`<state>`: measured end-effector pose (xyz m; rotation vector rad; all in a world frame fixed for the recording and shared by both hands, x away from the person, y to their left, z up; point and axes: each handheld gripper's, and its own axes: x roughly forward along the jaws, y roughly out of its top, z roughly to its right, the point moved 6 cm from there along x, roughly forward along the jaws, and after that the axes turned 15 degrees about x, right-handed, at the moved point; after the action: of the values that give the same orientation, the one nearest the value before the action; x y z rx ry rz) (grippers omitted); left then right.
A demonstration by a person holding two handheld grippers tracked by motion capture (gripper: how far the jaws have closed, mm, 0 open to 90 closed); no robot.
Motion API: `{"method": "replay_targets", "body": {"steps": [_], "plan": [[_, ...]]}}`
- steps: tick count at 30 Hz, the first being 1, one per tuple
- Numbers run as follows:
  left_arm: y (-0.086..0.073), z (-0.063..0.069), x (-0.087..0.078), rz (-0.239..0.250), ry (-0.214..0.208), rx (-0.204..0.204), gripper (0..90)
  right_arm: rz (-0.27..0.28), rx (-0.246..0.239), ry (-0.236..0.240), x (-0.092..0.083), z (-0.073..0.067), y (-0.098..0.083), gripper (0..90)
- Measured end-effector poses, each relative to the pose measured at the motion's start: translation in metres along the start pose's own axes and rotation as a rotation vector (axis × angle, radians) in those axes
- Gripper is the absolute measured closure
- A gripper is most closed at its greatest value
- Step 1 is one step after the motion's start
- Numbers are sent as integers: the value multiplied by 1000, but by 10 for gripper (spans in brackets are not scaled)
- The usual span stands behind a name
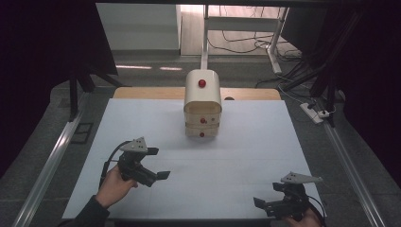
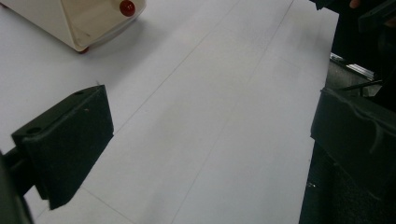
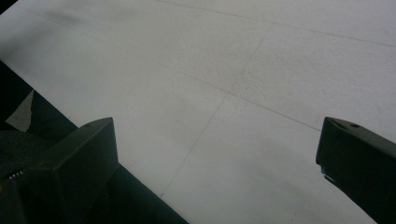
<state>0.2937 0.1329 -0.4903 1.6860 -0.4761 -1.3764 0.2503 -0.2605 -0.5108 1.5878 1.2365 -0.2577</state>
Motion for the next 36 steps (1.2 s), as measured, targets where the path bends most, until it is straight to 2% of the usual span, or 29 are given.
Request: {"method": "replay_targets", "body": {"steps": [11, 36], "plan": [[-8, 7, -8, 8, -4, -17, 0, 0, 1, -1, 0, 0, 0, 0], [-38, 16, -32, 28, 12, -100, 0, 0, -3, -4, 0, -1, 0, 0]]}}
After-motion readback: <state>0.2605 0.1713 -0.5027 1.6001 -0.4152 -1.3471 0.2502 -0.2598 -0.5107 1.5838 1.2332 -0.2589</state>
